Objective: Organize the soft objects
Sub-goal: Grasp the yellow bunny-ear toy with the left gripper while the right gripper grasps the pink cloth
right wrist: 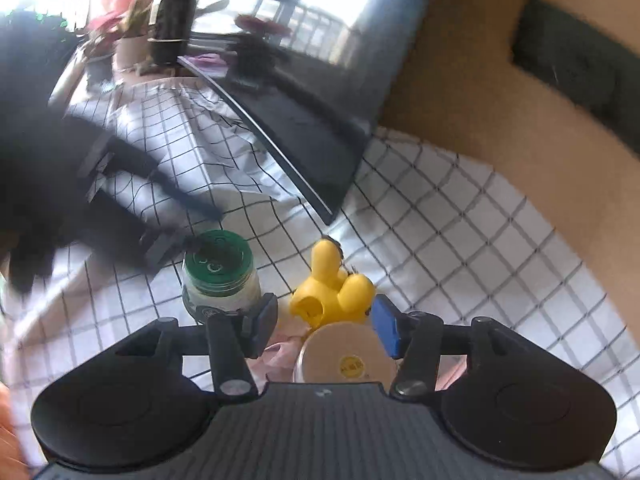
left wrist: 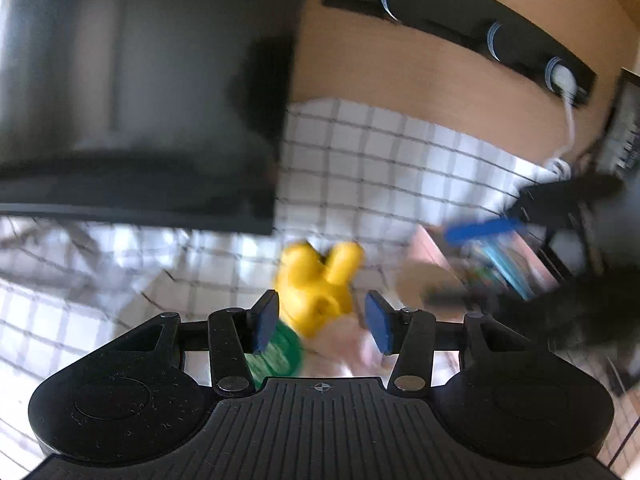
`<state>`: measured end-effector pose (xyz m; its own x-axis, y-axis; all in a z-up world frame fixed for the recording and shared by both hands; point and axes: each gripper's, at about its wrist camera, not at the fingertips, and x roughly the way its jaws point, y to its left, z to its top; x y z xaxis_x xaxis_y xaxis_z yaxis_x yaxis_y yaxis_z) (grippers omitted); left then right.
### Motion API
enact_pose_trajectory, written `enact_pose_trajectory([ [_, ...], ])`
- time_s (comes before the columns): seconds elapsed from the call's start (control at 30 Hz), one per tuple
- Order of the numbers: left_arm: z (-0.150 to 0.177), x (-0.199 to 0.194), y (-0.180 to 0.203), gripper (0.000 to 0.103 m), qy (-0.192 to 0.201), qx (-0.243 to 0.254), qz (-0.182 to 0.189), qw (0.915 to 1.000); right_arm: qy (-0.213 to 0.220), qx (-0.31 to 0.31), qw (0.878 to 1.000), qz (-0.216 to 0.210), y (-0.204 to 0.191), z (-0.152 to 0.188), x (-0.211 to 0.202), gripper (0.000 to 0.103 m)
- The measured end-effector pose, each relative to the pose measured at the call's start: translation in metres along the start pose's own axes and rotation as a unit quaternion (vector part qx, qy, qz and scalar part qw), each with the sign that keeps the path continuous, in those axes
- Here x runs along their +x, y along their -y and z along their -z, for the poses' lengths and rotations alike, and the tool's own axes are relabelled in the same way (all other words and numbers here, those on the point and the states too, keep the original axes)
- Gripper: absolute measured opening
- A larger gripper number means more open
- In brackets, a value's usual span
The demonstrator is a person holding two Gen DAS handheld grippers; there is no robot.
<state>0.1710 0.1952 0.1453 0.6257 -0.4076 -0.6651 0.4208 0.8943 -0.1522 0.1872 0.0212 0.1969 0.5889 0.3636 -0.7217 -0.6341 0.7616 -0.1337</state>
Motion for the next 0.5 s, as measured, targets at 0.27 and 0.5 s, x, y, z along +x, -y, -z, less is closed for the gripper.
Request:
enact_pose_trajectory([
  [0.27, -0.028, 0.056, 0.007, 0.052, -0.041, 0.021, -0.007, 0.9989, 0.021, 0.002, 1.000, -0.016, -0.049, 0.029, 0.022, 0.052],
  [0.5, -0.031, 0.114, -0.006, 0.052, -0.087, -0.044, -0.031, 0.9948, 0.018, 0.009, 0.999, -0.032, -0.058, 0.040, 0.024, 0.052],
])
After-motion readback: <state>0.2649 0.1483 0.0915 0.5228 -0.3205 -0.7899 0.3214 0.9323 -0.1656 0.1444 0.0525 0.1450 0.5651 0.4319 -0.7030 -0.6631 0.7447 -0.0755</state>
